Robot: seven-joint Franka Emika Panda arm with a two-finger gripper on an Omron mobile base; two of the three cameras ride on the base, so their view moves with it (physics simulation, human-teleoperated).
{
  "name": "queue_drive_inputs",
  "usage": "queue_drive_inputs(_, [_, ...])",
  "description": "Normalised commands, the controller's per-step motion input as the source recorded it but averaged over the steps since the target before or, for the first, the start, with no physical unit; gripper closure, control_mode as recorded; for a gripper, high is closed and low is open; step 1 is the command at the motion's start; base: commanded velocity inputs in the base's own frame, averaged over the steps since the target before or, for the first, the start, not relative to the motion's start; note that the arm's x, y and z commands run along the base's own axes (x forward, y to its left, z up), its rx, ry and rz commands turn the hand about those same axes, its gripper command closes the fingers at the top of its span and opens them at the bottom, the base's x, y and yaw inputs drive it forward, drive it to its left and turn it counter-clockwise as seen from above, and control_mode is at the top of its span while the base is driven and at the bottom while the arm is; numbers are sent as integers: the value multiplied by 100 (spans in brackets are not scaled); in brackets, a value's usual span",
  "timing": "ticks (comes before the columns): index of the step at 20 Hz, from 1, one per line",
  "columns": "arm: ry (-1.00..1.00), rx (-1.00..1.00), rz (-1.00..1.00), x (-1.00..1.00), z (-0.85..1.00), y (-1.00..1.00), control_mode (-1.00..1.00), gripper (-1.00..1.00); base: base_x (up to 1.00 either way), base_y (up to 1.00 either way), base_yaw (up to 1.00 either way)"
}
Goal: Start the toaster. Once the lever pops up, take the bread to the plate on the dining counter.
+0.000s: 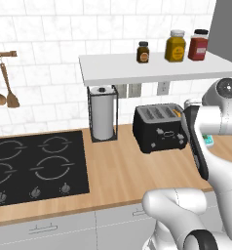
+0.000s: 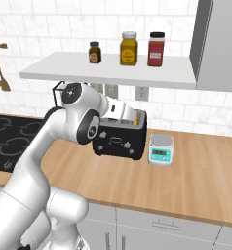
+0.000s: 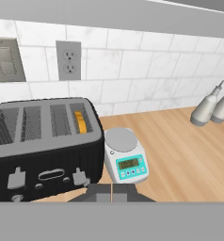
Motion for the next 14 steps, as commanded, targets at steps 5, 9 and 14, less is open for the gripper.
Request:
queue_drive_inputs(5, [0,0,0,0,0,0,-100,100,0,0,0])
queue_drive_inputs(9, [0,0,0,0,0,0,-100,100,0,0,0])
queue_drive_inputs(14, [0,0,0,0,0,0,-100,100,0,0,0])
